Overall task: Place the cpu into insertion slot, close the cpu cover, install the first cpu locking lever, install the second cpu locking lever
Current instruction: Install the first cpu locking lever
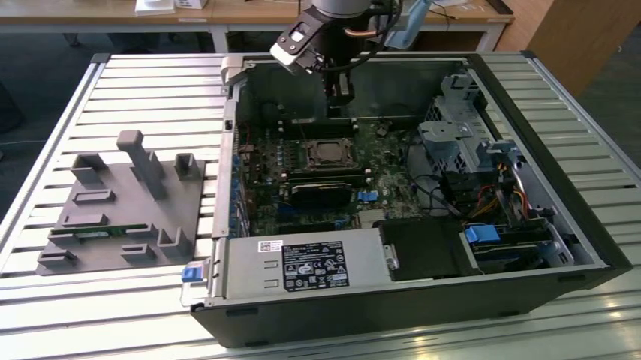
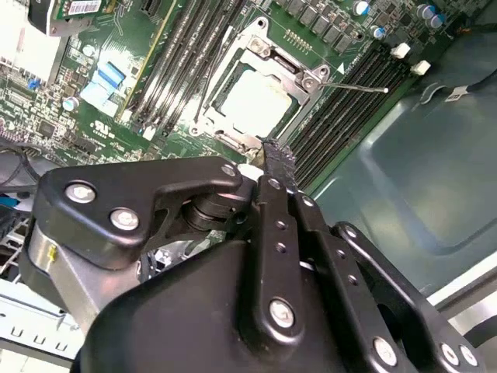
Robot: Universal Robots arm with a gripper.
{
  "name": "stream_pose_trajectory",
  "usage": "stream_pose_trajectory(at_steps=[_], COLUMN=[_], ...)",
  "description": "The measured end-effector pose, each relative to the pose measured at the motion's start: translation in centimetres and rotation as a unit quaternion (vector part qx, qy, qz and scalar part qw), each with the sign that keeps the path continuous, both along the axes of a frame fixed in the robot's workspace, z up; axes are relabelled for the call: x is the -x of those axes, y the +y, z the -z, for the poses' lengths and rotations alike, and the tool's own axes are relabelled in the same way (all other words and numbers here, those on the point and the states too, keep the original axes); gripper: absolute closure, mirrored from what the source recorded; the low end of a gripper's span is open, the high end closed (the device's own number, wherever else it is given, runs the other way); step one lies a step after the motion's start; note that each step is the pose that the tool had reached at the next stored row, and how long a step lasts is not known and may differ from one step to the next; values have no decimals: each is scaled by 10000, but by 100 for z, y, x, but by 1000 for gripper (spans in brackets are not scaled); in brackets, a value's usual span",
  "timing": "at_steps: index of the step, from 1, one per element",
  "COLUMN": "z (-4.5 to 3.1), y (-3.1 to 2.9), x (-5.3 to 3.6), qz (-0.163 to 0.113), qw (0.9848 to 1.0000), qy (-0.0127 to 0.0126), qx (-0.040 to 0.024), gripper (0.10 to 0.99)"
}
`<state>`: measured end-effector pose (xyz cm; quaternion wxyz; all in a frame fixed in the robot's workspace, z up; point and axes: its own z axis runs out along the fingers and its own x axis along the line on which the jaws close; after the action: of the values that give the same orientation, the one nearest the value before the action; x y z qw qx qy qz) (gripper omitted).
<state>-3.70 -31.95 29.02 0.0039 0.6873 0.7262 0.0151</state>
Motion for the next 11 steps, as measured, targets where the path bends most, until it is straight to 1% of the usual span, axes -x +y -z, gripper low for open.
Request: stream_pose_trajectory(at_steps=[11], z=[0], y=[0], x=[0], qz=[-189], qw=[9998], qy=[0], qx=[0], gripper=[980])
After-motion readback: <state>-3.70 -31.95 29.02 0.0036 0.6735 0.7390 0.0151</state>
